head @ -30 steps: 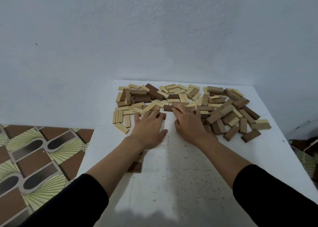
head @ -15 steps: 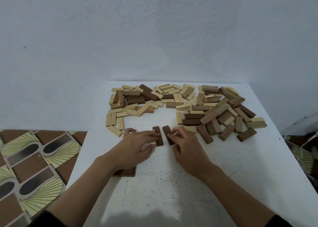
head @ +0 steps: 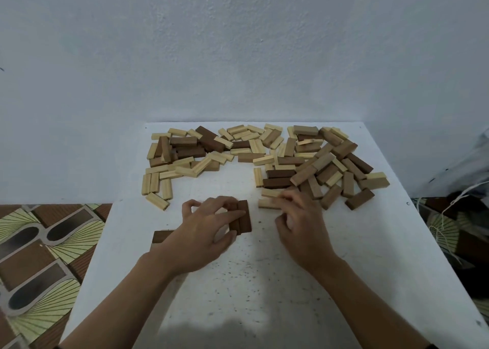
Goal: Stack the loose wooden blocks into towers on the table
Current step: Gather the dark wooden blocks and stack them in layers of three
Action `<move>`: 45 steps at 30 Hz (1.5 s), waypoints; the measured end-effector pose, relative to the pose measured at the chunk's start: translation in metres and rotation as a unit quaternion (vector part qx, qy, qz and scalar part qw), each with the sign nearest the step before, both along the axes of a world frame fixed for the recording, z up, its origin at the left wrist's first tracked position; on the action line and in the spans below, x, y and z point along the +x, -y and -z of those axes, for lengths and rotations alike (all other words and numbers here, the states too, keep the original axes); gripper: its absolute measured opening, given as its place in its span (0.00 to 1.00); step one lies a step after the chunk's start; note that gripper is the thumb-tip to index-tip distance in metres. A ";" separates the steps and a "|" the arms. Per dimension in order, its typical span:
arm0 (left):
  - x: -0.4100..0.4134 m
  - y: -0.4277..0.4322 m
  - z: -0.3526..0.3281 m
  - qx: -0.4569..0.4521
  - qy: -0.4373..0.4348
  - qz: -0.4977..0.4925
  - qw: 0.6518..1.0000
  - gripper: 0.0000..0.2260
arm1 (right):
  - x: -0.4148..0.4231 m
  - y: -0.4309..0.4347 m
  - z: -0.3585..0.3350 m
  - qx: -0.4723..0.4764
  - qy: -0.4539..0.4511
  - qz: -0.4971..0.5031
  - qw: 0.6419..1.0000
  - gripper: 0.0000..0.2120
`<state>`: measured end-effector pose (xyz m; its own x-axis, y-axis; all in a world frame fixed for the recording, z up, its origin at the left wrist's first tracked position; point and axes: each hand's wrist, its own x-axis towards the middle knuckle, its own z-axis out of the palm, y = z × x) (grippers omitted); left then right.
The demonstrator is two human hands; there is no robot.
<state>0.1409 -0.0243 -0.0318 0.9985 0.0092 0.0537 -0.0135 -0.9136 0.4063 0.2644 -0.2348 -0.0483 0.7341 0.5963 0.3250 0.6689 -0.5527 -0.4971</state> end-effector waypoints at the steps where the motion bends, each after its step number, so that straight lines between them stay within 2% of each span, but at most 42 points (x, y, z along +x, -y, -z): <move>1: 0.001 0.001 0.000 0.015 -0.003 0.004 1.000 0.18 | 0.005 0.005 0.000 -0.010 0.015 0.030 0.999 0.16; 4: 0.002 0.006 -0.001 0.068 -0.034 0.024 0.997 0.23 | 0.012 0.018 0.001 -0.083 0.037 0.072 0.993 0.20; 6: 0.002 0.006 -0.002 0.072 -0.035 0.029 0.996 0.27 | 0.010 0.020 0.006 -0.132 0.063 0.046 0.988 0.21; 8: 0.002 0.005 -0.002 0.068 -0.034 0.027 0.997 0.25 | 0.007 0.019 0.012 -0.164 0.086 0.018 0.983 0.22; 13: -0.001 0.000 0.001 0.074 -0.027 0.026 0.997 0.18 | 0.016 0.005 0.021 -0.113 0.076 -0.029 0.990 0.18; 19: 0.001 -0.007 -0.003 0.070 -0.032 0.007 0.997 0.18 | 0.021 -0.024 0.017 -0.073 0.153 -0.028 0.985 0.11; 23: 0.003 -0.005 -0.007 0.073 -0.026 0.004 0.997 0.16 | 0.021 -0.041 0.019 -0.109 0.142 -0.027 0.984 0.11; 26: 0.002 0.001 -0.010 0.069 -0.019 0.000 0.997 0.15 | 0.022 -0.051 0.017 -0.103 0.126 -0.003 0.987 0.08; 31: 0.000 0.004 -0.012 0.072 -0.033 0.000 0.997 0.16 | 0.021 -0.071 0.012 -0.106 0.106 0.041 0.988 0.09; 36: 0.000 0.004 -0.014 0.060 -0.038 -0.003 0.997 0.18 | 0.018 -0.058 0.006 -0.004 0.076 0.027 0.997 0.04; 38: -0.001 0.005 -0.014 0.060 -0.041 -0.005 0.997 0.18 | 0.020 -0.040 0.004 0.001 0.065 0.046 0.997 0.07; 42: -0.001 0.013 -0.013 0.053 -0.030 -0.011 0.998 0.18 | 0.018 -0.001 0.007 -0.081 0.058 0.067 0.993 0.16; 45: 0.002 0.021 -0.014 0.048 -0.028 -0.009 0.998 0.18 | 0.012 0.014 0.012 -0.105 0.052 0.068 0.991 0.19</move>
<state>0.1427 -0.0453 -0.0182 0.9997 0.0255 0.0002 0.0241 -0.9486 0.3156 0.2762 -0.2491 -0.0601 0.7812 0.5570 0.2819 0.6229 -0.7246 -0.2949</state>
